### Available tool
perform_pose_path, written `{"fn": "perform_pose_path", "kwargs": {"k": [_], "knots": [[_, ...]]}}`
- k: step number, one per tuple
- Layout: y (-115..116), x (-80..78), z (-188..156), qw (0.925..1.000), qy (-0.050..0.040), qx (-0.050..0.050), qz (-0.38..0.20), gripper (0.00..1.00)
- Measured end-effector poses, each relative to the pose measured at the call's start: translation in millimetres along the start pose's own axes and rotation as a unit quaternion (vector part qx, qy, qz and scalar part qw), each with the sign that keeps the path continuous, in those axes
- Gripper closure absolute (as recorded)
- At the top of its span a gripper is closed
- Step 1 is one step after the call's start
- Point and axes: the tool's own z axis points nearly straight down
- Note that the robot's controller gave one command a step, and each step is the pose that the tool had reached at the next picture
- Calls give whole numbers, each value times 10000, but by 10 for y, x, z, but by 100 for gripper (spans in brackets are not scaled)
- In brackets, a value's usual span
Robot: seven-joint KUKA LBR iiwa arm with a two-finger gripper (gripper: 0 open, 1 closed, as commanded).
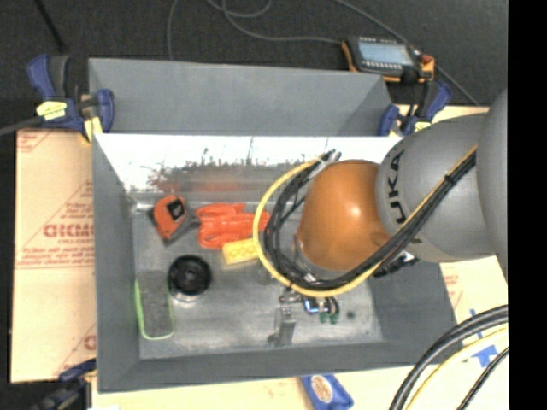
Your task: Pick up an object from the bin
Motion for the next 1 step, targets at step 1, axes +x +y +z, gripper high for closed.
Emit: {"fn": "perform_pose_path", "kwargs": {"k": [1], "knots": [[-3,-18,-44,10000,-41,-3,14,0]]}}
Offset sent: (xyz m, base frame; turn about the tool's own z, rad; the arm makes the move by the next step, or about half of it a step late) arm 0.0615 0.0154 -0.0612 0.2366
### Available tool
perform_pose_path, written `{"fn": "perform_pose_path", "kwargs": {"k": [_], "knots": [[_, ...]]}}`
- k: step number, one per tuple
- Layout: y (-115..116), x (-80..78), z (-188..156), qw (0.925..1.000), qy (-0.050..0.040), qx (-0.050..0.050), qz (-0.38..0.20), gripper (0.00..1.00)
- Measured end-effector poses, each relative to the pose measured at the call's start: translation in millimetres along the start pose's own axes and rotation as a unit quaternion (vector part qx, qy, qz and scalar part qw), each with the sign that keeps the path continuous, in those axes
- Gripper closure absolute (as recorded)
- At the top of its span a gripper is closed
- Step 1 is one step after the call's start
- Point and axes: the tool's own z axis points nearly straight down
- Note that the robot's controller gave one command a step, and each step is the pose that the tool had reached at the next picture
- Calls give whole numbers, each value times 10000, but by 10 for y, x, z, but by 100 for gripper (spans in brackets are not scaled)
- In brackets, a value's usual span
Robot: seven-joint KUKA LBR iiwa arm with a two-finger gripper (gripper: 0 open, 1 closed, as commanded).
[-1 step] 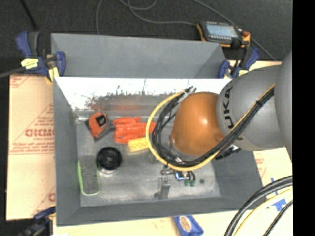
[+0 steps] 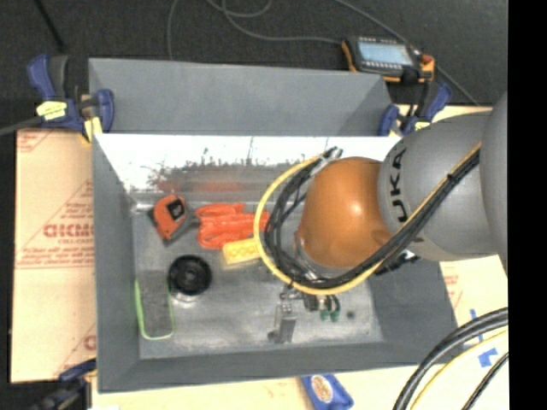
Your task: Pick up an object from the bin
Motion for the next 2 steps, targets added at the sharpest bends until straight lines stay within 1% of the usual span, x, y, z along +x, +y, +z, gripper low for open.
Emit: {"fn": "perform_pose_path", "kwargs": {"k": [1,2], "knots": [[78,-369,333,9976,-43,-2,688,0],[89,-667,402,9996,8,10,293,0]]}}
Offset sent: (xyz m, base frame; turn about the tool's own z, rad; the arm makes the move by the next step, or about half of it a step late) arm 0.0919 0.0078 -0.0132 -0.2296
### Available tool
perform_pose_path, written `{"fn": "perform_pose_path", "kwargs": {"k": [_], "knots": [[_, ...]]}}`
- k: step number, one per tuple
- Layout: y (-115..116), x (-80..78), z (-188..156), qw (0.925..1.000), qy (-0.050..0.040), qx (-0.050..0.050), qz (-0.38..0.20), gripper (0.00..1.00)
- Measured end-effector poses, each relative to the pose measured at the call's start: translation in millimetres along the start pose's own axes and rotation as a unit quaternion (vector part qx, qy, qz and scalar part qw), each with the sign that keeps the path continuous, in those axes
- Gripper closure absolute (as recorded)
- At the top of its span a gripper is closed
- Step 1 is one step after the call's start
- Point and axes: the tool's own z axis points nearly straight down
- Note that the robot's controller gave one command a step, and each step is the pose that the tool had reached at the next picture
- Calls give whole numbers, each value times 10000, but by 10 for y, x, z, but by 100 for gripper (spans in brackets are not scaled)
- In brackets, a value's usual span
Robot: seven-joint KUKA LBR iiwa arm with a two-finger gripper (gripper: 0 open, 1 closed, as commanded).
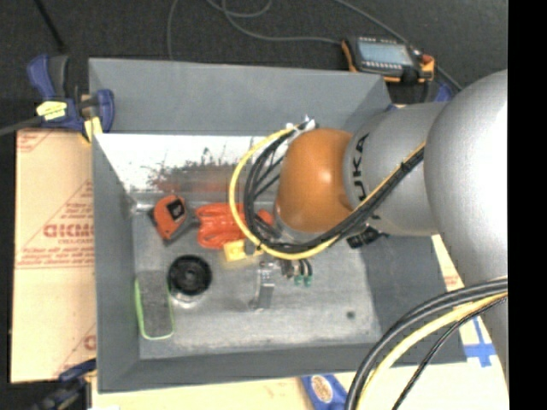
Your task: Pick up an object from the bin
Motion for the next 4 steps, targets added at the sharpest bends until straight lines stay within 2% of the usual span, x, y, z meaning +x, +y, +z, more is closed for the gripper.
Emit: {"fn": "perform_pose_path", "kwargs": {"k": [1,2,3,4], "knots": [[91,-311,-125,9960,-21,-8,-892,0],[-72,-569,151,9995,-37,-9,-320,0],[-199,-563,233,9704,-33,-2,-2414,100],[-199,-563,233,9705,-33,-3,-2411,100]]}}
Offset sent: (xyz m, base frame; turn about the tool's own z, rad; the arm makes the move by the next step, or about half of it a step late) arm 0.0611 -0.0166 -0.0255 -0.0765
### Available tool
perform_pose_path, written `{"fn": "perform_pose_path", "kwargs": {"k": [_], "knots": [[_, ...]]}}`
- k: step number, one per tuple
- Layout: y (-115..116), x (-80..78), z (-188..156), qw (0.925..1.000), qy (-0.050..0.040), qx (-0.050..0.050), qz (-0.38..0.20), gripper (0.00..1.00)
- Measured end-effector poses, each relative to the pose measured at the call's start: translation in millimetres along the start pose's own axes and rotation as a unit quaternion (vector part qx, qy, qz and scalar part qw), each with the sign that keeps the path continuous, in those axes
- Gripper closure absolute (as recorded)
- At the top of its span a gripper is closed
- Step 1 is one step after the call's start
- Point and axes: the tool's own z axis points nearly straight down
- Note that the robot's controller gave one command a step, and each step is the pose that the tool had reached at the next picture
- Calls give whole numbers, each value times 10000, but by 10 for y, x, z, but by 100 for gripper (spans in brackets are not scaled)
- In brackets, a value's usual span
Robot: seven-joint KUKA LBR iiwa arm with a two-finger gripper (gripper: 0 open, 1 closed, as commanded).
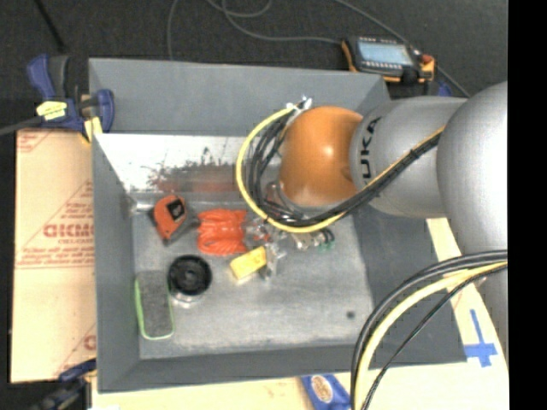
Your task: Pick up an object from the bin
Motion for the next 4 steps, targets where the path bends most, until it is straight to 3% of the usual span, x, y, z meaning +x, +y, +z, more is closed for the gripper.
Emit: {"fn": "perform_pose_path", "kwargs": {"k": [2,4], "knots": [[1,7,-87,10000,20,-7,8,100],[0,11,-445,10000,34,-9,19,100]]}}
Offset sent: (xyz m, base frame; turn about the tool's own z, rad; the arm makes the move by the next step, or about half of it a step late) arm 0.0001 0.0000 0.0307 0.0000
